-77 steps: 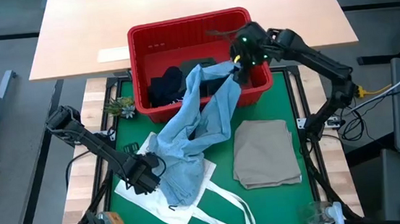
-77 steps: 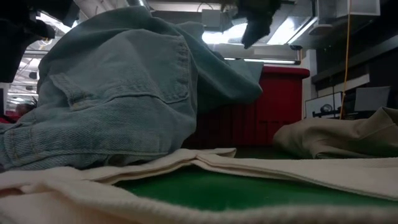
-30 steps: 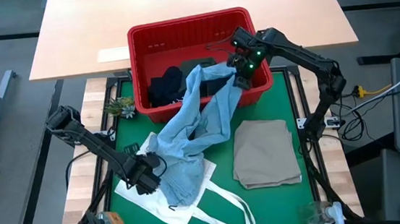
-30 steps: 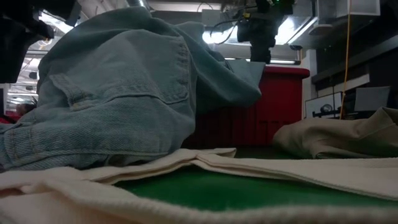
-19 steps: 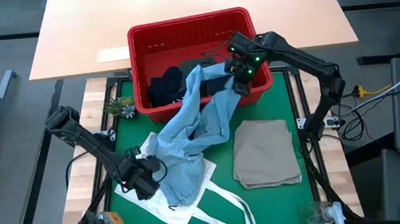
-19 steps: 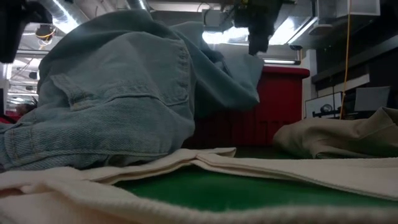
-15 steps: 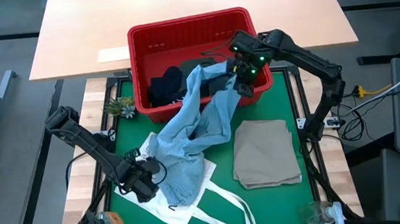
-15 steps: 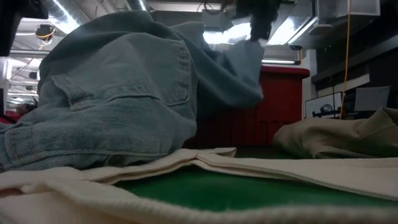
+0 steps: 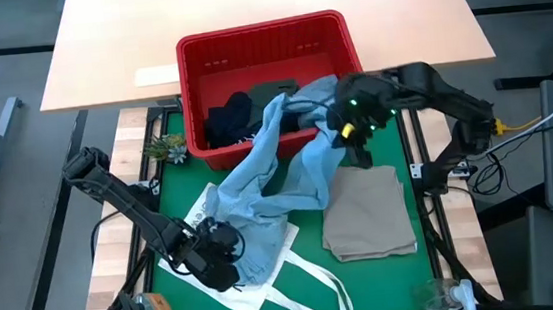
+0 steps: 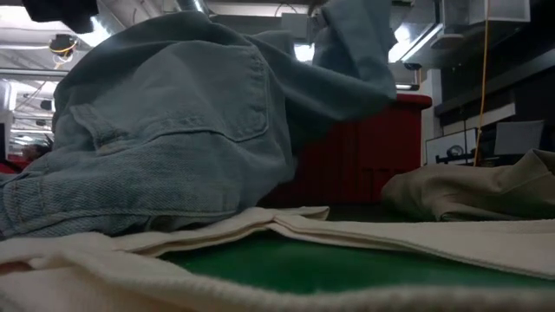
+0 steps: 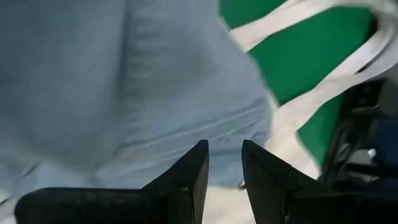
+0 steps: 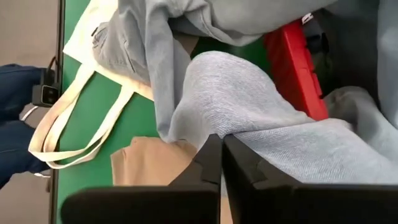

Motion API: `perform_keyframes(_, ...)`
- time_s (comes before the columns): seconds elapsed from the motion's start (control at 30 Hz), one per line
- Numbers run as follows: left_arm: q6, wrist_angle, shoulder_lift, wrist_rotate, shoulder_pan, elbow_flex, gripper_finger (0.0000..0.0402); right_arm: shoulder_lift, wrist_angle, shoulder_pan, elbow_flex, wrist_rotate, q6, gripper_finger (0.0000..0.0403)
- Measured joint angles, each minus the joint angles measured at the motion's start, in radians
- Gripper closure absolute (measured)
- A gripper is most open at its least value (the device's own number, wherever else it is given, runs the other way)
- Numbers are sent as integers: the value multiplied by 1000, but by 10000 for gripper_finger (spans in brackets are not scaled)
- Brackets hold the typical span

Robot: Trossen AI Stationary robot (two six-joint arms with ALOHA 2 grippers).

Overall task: Fold Laundry from Bin
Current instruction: Fold the light blue pants

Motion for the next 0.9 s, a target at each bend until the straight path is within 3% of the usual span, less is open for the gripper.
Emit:
perform_keyframes(0.5,-7,188,153,39,-38,-36,309,-72,2,320,0,319,232,402)
perform_keyframes(0.9,-8,317,251,82,-86,-36,309,-71,3,332,0,324,233,402)
